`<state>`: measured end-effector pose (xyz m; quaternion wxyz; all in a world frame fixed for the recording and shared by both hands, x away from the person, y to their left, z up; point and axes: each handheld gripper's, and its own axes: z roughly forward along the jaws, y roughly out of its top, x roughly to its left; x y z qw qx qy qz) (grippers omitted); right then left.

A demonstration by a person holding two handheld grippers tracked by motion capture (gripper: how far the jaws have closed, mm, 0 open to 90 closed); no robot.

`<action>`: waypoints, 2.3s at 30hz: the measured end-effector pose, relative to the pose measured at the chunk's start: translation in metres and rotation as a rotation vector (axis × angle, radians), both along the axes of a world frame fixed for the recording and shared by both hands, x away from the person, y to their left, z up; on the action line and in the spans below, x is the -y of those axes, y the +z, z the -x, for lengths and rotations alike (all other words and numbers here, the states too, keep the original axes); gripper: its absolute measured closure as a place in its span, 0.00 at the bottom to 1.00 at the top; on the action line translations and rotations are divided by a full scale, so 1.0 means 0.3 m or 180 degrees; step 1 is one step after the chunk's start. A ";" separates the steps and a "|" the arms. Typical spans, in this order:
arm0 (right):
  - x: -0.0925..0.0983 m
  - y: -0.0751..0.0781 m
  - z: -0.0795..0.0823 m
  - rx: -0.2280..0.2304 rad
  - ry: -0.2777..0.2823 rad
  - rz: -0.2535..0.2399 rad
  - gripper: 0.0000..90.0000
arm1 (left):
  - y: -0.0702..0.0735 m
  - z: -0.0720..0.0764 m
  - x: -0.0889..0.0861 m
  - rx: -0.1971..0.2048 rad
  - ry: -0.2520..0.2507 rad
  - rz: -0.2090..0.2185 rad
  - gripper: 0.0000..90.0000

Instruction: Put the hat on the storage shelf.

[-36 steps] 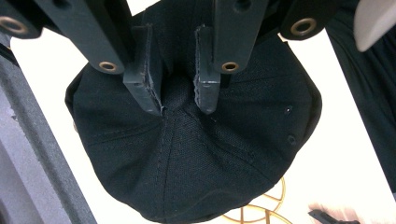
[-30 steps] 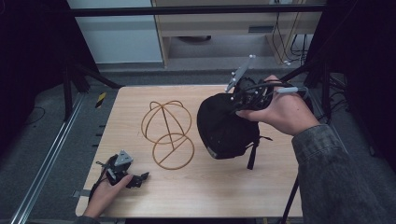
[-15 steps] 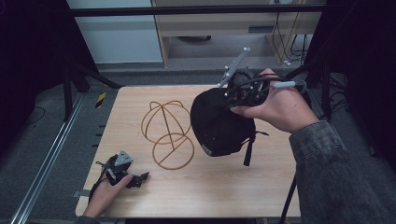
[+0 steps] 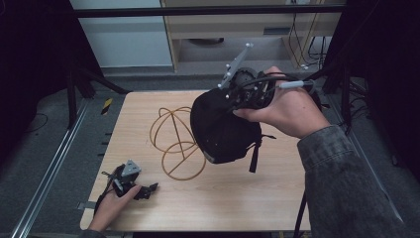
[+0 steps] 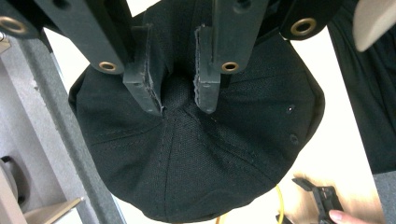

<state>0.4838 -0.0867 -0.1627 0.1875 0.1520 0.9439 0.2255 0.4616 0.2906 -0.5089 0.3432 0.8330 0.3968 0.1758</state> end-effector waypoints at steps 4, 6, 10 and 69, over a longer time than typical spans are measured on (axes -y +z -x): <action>-0.033 0.008 0.000 0.0040 0.0042 -0.0027 0.82 | 0.000 0.000 0.000 -0.0004 0.0001 -0.0001 0.00; -0.049 0.011 0.001 0.0053 0.0066 -0.0056 0.82 | 0.000 0.000 0.000 -0.0004 0.0000 -0.0001 0.00; -0.073 0.021 0.002 0.0083 0.0098 -0.0102 0.82 | 0.001 0.000 0.000 -0.0012 -0.0003 -0.0004 0.00; -0.331 0.014 -0.055 0.0141 0.0385 -0.0080 0.82 | 0.001 0.001 0.000 -0.0020 -0.0002 -0.0006 0.00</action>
